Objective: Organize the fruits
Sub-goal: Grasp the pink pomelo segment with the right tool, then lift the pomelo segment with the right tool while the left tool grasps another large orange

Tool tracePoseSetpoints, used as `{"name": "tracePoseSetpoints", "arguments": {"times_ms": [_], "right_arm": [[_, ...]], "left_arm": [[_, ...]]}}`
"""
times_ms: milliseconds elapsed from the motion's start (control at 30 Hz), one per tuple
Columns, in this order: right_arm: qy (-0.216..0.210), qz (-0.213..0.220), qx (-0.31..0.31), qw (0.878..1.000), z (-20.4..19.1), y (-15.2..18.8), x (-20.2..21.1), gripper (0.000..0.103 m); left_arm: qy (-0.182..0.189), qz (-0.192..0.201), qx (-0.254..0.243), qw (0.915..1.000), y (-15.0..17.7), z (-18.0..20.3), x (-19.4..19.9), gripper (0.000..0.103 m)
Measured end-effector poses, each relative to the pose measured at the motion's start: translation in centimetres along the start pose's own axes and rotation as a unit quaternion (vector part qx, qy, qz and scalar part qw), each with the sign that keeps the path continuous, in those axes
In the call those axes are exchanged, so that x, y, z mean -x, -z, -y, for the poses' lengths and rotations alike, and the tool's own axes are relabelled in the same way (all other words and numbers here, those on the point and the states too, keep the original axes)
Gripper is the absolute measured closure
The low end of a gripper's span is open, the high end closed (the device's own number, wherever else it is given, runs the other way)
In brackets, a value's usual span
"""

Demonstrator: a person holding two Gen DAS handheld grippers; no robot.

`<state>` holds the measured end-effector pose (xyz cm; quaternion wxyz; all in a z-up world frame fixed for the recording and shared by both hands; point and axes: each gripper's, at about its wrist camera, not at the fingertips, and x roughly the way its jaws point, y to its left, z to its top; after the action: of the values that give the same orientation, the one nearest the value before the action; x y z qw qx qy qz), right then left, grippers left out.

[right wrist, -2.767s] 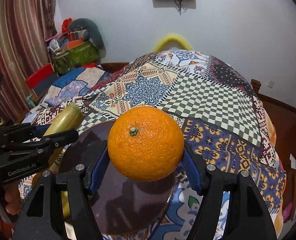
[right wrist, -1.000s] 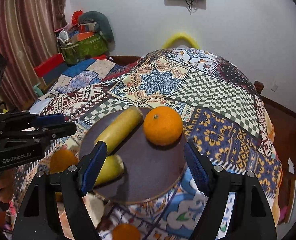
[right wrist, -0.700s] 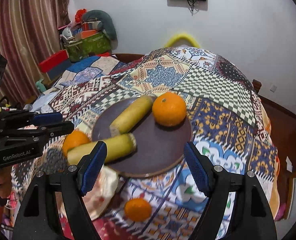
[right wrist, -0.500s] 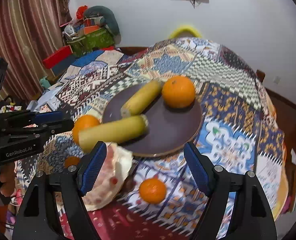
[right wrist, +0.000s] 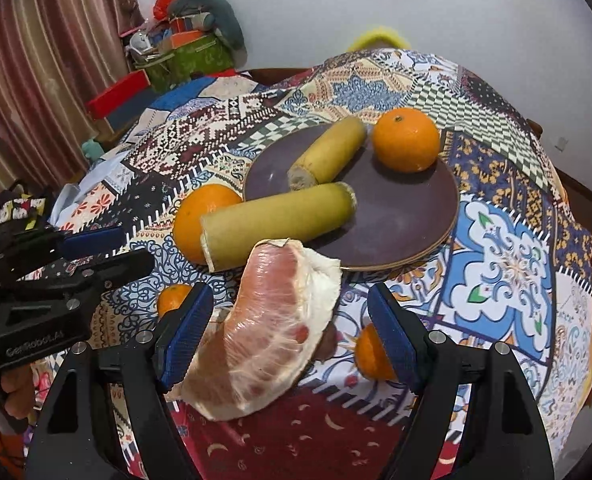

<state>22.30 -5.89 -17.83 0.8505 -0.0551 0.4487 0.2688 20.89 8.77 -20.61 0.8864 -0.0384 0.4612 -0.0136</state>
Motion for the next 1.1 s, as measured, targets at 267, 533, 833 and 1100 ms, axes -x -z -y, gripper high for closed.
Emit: {"name": "tracePoseSetpoints", "arguments": {"times_ms": [267,533,833,1100], "right_arm": [[-0.004,-0.013,-0.006,1.000,-0.1,0.3,-1.0,0.027],[-0.027,-0.006,-0.006,1.000,-0.1,0.4,-0.7,0.050],[-0.025,0.020,-0.017,0.999,1.2,0.6,1.0,0.057],[-0.025,0.046,-0.038,0.998,3.0,0.0,3.1,0.058]], "left_arm": [[0.002,-0.008,0.013,0.9999,0.5,-0.9,-0.6,0.053],[-0.002,-0.010,0.013,0.9999,0.4,-0.9,-0.6,0.053],[-0.002,-0.013,0.002,0.9999,0.0,0.2,-1.2,0.050],[0.010,-0.028,-0.002,0.9995,-0.8,0.8,-2.9,0.049]]}}
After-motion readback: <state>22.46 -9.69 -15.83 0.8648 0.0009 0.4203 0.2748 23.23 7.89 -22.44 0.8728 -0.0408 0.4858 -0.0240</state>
